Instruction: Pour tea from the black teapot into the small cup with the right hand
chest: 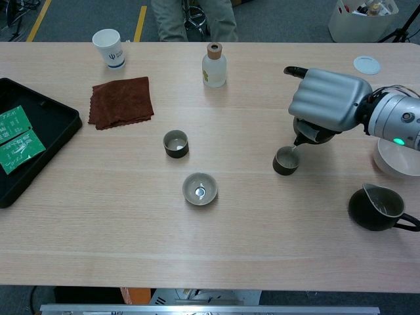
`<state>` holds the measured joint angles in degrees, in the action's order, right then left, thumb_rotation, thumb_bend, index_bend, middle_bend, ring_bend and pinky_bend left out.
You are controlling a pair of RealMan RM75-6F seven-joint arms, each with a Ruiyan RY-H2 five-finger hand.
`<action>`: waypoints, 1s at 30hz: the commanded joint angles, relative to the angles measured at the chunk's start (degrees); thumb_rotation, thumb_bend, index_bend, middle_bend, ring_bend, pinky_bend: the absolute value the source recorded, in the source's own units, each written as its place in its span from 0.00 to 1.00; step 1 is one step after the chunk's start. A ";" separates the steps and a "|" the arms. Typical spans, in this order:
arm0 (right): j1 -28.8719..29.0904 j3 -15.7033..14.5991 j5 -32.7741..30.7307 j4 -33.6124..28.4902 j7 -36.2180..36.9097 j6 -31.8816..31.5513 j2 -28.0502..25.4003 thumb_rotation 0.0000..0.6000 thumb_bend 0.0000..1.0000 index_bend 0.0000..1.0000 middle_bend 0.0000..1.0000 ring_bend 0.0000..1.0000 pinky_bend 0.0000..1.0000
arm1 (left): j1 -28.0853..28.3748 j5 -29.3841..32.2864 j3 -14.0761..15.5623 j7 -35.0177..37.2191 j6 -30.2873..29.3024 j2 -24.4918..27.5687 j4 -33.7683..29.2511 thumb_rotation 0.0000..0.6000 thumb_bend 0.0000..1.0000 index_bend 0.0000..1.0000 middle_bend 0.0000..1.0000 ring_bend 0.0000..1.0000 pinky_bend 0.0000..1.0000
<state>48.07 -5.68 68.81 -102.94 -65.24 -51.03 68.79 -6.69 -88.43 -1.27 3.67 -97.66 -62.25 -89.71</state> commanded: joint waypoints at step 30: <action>-3.36 0.11 4.59 2.39 9.20 -4.89 2.17 0.50 0.51 0.78 0.81 0.68 0.08 | 0.13 0.06 -0.02 -0.36 0.70 0.11 0.01 1.00 0.29 0.25 0.25 0.17 0.08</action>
<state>45.81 -5.90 71.99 -101.36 -58.38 -54.70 70.51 -6.60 -88.38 -1.31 3.38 -97.02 -62.18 -89.66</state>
